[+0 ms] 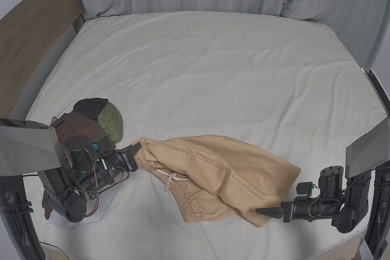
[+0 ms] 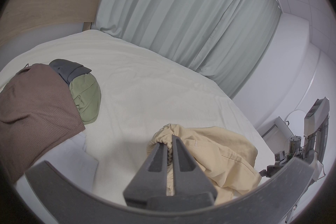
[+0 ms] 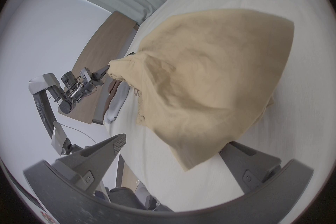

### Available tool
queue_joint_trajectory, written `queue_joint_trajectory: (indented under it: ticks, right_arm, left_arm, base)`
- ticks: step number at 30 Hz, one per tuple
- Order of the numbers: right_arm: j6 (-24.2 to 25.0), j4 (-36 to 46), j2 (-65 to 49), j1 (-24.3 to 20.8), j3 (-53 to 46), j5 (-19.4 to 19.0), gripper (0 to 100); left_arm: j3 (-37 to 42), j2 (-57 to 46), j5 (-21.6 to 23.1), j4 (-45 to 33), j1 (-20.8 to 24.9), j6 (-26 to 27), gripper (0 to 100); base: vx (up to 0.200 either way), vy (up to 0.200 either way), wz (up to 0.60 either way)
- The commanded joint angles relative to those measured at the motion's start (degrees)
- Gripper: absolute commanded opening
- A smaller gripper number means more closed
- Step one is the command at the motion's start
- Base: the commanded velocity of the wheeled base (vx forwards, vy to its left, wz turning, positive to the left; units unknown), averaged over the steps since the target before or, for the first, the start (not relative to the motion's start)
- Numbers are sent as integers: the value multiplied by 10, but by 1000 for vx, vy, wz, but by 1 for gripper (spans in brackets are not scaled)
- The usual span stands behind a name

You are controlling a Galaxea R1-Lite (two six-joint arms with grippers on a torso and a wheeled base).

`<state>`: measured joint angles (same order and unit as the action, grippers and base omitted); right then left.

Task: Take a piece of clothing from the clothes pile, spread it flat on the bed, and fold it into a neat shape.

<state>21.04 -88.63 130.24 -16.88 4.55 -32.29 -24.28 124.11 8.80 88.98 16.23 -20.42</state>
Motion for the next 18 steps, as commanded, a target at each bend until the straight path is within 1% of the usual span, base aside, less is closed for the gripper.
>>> queue_joint_trajectory:
  ticks: [1, 4, 5, 11, 15, 17, 18]
  right_arm:
    - [1, -1, -15, -1, 10, 7, 100]
    - [1, 0, -25, -4, 7, 7, 100]
    - [1, 0, -25, -5, 7, 7, 0]
    - [1, -1, -26, -1, 12, 7, 0]
    - [2, -1, -52, 10, 26, 7, 0]
    - [8, -1, -61, 14, 31, 7, 0]
    - [20, -1, -77, 21, 41, 7, 0]
  left_arm:
    - [-1, 1, 0, 2, -1, 0, 0]
    - [-1, 1, 0, 1, -1, -1, 0]
    - [-1, 1, 0, 2, -1, 0, 0]
    - [-1, 1, 0, 1, -1, -1, 0]
    - [-3, 2, 0, 1, -8, -1, 0]
    - [-3, 3, 1, 1, -10, -1, 0]
    - [-4, 5, 1, 1, -10, -1, 0]
  base:
    - [0, 0, 0]
    - [0, 0, 0]
    - [0, 0, 0]
    - [0, 0, 0]
    - [0, 0, 0]
    - [0, 0, 0]
    - [0, 0, 0]
